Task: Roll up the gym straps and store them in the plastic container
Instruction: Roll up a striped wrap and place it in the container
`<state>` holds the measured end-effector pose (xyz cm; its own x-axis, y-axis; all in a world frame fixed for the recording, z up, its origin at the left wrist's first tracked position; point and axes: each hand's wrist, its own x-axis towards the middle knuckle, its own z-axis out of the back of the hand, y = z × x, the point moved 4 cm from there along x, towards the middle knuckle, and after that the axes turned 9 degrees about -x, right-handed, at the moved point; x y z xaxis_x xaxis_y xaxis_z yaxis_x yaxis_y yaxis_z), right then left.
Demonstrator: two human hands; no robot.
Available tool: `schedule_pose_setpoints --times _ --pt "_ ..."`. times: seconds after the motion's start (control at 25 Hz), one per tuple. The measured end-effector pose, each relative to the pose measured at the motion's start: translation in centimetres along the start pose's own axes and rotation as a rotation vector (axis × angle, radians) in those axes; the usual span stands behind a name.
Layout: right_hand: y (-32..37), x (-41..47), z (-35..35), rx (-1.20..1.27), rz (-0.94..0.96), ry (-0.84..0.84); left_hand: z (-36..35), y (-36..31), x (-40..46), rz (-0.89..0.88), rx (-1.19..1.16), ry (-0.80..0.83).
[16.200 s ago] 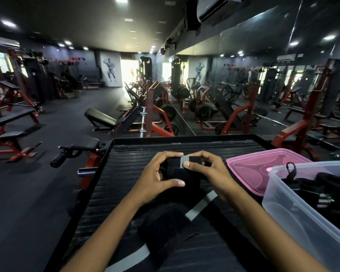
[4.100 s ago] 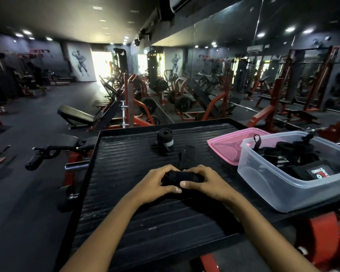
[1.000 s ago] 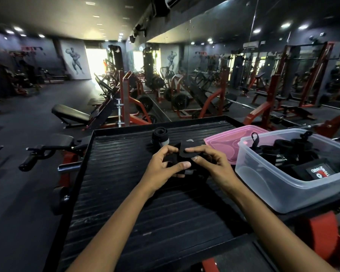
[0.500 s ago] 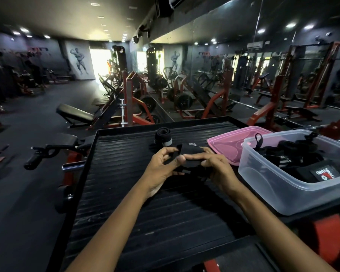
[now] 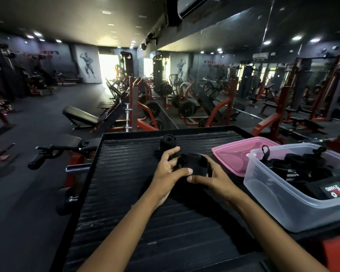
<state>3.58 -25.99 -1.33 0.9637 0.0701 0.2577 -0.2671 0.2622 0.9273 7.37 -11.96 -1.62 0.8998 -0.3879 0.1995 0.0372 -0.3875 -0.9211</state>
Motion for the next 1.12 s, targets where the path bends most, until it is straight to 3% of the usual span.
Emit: schedule_pose_setpoints --times 0.08,0.28,0.4,0.48,0.52,0.6,0.68,0.76,0.92,1.12 --pt "0.3 1.0 -0.4 -0.133 0.018 -0.038 -0.1 0.2 0.2 -0.007 0.040 -0.002" --pt "1.4 2.9 -2.0 -0.496 0.032 -0.320 -0.4 1.0 0.5 0.042 0.142 0.015" --pt "1.1 3.5 -3.5 -0.598 0.073 -0.132 1.2 0.9 0.8 0.053 0.158 -0.093" --pt "0.9 4.3 -3.1 -0.404 0.017 0.044 2.9 0.3 1.3 0.068 0.035 -0.179" --pt "1.1 5.0 -2.5 -0.242 -0.035 0.038 3.7 0.0 1.4 0.076 -0.040 -0.235" --pt "0.5 7.0 -0.7 -0.137 -0.112 -0.163 5.4 -0.6 1.7 0.068 -0.190 -0.354" --pt "-0.8 9.6 0.1 -0.275 -0.193 -0.254 6.6 -1.2 1.8 0.030 -0.263 -0.423" --pt "-2.2 11.8 -0.9 -0.379 -0.240 -0.166 7.1 -1.4 1.8 0.036 -0.286 -0.439" --pt "-5.4 15.4 -3.2 -0.316 -0.247 -0.055 7.9 -1.0 1.2 0.086 -0.181 -0.458" --pt "-6.6 16.3 -3.1 -0.382 -0.257 -0.137 8.0 -0.3 1.5 0.064 -0.141 -0.418"
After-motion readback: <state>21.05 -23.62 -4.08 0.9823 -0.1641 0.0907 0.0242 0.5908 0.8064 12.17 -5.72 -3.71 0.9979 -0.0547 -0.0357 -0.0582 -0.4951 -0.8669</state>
